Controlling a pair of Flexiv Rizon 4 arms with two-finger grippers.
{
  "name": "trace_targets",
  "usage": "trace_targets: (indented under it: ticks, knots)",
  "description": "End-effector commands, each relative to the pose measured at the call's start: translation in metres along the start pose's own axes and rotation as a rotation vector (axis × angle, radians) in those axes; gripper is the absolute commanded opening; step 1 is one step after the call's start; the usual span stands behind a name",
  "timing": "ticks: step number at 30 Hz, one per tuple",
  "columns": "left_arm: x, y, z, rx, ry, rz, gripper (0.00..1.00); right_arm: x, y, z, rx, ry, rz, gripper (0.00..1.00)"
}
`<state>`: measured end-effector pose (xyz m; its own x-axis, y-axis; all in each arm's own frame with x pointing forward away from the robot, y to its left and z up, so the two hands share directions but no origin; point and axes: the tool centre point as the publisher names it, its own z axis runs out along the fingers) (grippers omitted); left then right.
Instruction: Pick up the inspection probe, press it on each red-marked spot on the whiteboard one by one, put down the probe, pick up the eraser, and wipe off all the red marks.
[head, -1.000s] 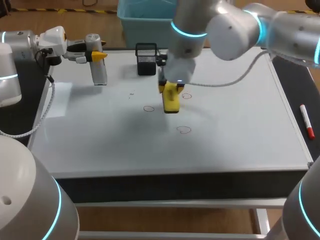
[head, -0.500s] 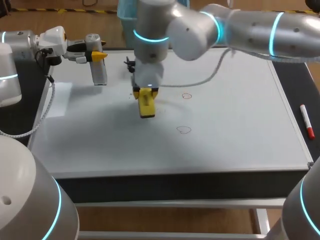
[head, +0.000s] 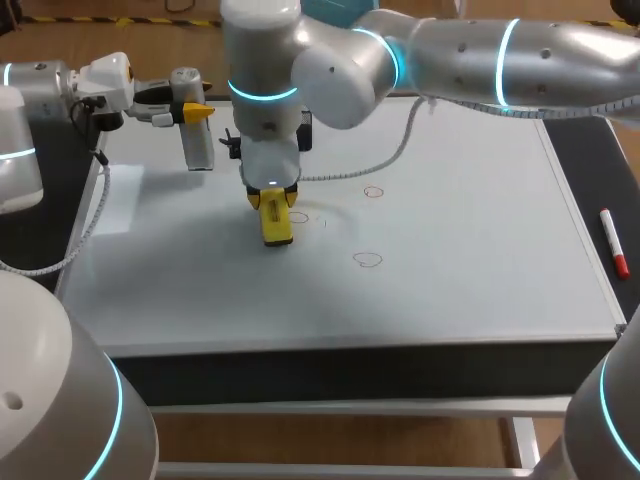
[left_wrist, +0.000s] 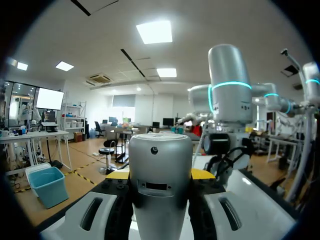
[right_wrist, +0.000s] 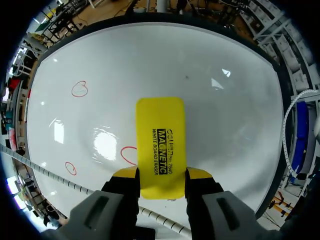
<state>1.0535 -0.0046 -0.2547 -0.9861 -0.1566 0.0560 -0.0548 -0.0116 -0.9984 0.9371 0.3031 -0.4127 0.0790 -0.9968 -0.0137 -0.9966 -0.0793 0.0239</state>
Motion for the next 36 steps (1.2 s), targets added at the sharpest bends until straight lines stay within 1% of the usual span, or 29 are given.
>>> trace_targets:
  ticks: [1,13,21,29,36]
  knots:
    - [0.001,-0.002,0.0,-0.003,-0.002,-0.001,0.0,0.005,0.001,0.0,0.001,-0.005,0.001,0.0]
    - [0.001,-0.002,0.0,-0.003,-0.002,-0.001,0.0,0.011,0.005,0.011,-0.008,-0.015,0.008,0.0]
    - [0.001,-0.002,0.0,-0.003,-0.002,-0.001,0.0,0.021,0.005,0.012,-0.004,-0.003,0.026,0.0]
    - [0.001,-0.002,0.0,-0.003,-0.002,-0.001,0.0,0.037,0.005,0.016,-0.008,0.009,0.056,0.0]
    - [0.001,-0.002,0.0,-0.003,-0.002,-0.001,0.0,0.06,0.005,0.018,-0.012,0.012,0.099,0.0]
